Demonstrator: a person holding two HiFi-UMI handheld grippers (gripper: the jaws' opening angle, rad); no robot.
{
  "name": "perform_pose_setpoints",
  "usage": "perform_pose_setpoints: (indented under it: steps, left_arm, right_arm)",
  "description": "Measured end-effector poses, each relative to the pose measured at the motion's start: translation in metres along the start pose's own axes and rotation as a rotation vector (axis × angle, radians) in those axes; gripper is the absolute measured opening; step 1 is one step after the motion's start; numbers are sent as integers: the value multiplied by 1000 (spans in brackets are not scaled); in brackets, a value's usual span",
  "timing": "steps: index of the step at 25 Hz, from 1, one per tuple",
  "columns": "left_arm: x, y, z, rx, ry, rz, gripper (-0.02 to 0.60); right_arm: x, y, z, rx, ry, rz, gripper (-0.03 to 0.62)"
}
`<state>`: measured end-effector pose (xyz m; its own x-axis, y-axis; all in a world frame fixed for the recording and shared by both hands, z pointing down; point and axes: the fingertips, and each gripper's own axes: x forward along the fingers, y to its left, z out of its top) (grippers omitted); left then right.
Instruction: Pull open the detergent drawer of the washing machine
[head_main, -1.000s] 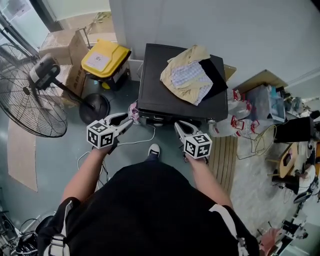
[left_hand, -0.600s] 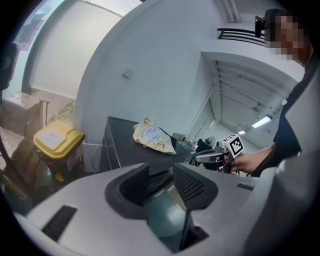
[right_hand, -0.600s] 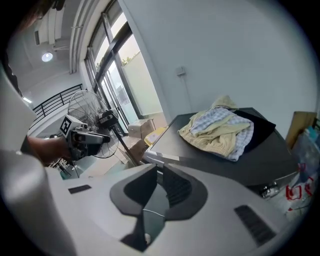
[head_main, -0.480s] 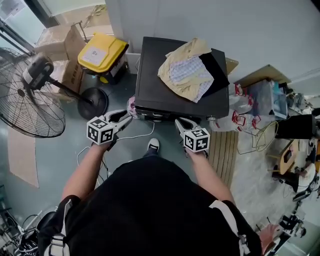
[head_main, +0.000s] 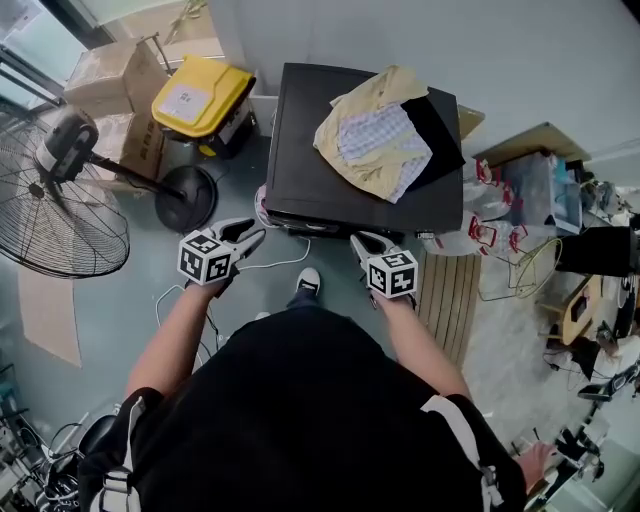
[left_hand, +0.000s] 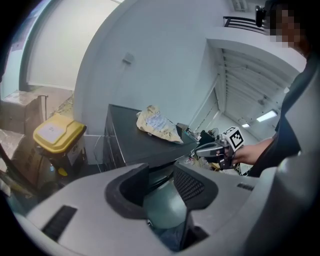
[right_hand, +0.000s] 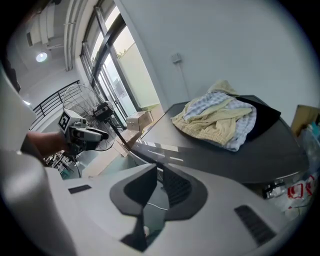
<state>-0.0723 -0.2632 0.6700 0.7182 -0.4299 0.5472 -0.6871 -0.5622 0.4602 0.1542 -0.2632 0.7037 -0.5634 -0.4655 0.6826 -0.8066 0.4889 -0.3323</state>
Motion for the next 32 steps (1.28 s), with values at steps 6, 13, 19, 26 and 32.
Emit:
perform_pose_setpoints:
  steps: [6, 13, 19, 26, 32]
  left_arm:
    - [16, 14, -9, -1, 37, 30, 161]
    - [32, 30, -26, -22, 81, 42, 161]
    - [44, 37, -35, -18, 115, 40, 161]
    - [56, 43, -44, -10, 149, 41, 161]
    - [63, 51, -56, -7, 186, 50, 161]
  right_arm:
    - [11, -8, -4, 10, 23, 19, 37]
    - [26, -8, -11, 8, 51, 49, 37]
    - [39, -8, -18, 5, 79, 71, 48]
    - [51, -9, -28, 1, 115, 90, 57]
    - [58, -9, -35, -5, 139, 107, 60]
